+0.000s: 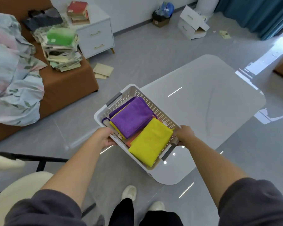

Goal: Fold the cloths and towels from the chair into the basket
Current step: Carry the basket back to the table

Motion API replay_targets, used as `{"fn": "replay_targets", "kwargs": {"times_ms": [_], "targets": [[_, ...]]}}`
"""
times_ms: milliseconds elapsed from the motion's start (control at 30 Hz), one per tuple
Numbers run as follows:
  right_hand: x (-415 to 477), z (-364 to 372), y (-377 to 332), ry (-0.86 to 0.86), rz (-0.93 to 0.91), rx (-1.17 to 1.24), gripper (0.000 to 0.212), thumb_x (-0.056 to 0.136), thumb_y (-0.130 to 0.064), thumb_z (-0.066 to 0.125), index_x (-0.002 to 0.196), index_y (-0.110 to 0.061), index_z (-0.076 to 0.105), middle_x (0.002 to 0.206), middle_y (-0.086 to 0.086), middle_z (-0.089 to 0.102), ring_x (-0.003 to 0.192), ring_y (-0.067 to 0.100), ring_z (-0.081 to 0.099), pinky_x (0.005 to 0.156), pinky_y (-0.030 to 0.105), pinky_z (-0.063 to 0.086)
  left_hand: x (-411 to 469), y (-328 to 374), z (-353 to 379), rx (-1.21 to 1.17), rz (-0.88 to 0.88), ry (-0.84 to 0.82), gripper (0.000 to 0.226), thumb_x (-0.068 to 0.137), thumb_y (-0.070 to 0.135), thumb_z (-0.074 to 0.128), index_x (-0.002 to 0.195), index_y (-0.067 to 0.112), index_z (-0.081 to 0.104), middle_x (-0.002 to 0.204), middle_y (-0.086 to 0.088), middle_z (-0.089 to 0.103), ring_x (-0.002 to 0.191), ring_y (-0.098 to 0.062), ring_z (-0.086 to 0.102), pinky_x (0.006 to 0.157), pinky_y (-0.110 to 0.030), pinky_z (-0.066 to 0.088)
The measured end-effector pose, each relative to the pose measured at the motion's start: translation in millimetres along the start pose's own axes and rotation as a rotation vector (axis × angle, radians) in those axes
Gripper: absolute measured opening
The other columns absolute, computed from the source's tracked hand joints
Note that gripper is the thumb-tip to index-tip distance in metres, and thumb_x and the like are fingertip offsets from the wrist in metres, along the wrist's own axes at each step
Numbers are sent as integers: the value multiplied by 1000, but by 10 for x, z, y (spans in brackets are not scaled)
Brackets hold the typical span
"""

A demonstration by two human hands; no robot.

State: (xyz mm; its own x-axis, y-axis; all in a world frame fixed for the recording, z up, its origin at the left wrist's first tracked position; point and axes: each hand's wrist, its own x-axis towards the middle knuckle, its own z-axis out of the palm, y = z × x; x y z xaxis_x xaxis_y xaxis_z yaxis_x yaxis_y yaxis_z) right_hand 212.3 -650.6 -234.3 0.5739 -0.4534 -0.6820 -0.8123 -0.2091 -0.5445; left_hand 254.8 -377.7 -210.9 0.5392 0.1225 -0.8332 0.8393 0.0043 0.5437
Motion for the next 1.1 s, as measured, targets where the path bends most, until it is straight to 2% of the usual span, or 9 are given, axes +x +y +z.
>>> {"fn": "replay_targets", "kwargs": {"times_ms": [167, 300, 367, 433, 500, 767, 867, 967, 1100], "targets": [[482, -435, -10, -10, -10, -22, 13, 80, 5, 47, 77, -5, 54, 76, 17, 59, 66, 33, 62, 70, 51, 58, 70, 117, 631, 21, -5, 31, 27, 90, -10, 25, 78, 5, 43, 74, -14, 53, 60, -25, 55, 83, -53, 45], [889, -842, 61, -63, -17, -21, 14, 78, 6, 51, 86, -3, 58, 77, 16, 60, 68, 32, 63, 70, 50, 58, 78, 81, 1224, 35, -21, 83, 28, 94, -6, 26, 74, 6, 41, 70, -12, 52, 51, -24, 56, 83, -47, 46], [1068, -1102, 94, -105, -13, -21, 14, 76, 8, 54, 85, -3, 58, 75, 15, 59, 66, 31, 62, 71, 49, 58, 57, 64, 1545, 31, -25, 109, 29, 96, -1, 26, 74, 7, 42, 62, -11, 56, 43, -22, 59, 66, -39, 53], [1230, -1402, 132, -131, -2, -29, 14, 74, 10, 57, 78, -3, 56, 72, 14, 59, 67, 32, 62, 73, 52, 57, 24, 50, 1872, 22, -32, 135, 28, 96, 2, 28, 74, 7, 45, 62, -10, 57, 36, -19, 58, 37, -31, 50], [1405, -1714, 168, -149, 4, -39, 16, 72, 12, 58, 74, -3, 55, 73, 15, 59, 71, 34, 63, 75, 53, 56, -27, 49, 2203, 15, -36, 139, 26, 95, 1, 30, 75, 7, 46, 70, -11, 55, 38, -20, 59, 28, -30, 45], [2101, -2701, 242, -154, 33, -40, 18, 71, 11, 63, 84, -1, 59, 78, 17, 64, 63, 31, 65, 54, 41, 59, 22, 268, 3392, 31, -37, 137, 25, 94, -1, 31, 74, 6, 44, 49, -12, 59, 26, -15, 53, 26, -30, 42], [2355, -2947, 266, -131, 51, -16, 11, 76, 9, 59, 78, -2, 59, 79, 17, 64, 63, 30, 65, 50, 38, 58, 119, 434, 3770, 57, -13, 120, 27, 96, 1, 30, 73, 7, 44, 64, -14, 55, 31, -18, 56, 27, -29, 42], [2625, -3187, 309, -105, 78, 15, 13, 77, 10, 57, 78, -3, 58, 80, 17, 64, 68, 33, 66, 58, 44, 59, 209, 607, 4134, 102, 1, 89, 27, 95, 0, 29, 73, 7, 44, 68, -13, 50, 54, -25, 54, 31, -27, 45], [2978, -3530, 313, -79, 92, 28, 13, 78, 9, 56, 76, -4, 57, 75, 15, 64, 70, 34, 67, 65, 49, 58, 377, 807, 4611, 147, 0, 77, 30, 97, 5, 26, 73, 6, 44, 69, -15, 51, 59, -25, 53, 35, -29, 47]]}}
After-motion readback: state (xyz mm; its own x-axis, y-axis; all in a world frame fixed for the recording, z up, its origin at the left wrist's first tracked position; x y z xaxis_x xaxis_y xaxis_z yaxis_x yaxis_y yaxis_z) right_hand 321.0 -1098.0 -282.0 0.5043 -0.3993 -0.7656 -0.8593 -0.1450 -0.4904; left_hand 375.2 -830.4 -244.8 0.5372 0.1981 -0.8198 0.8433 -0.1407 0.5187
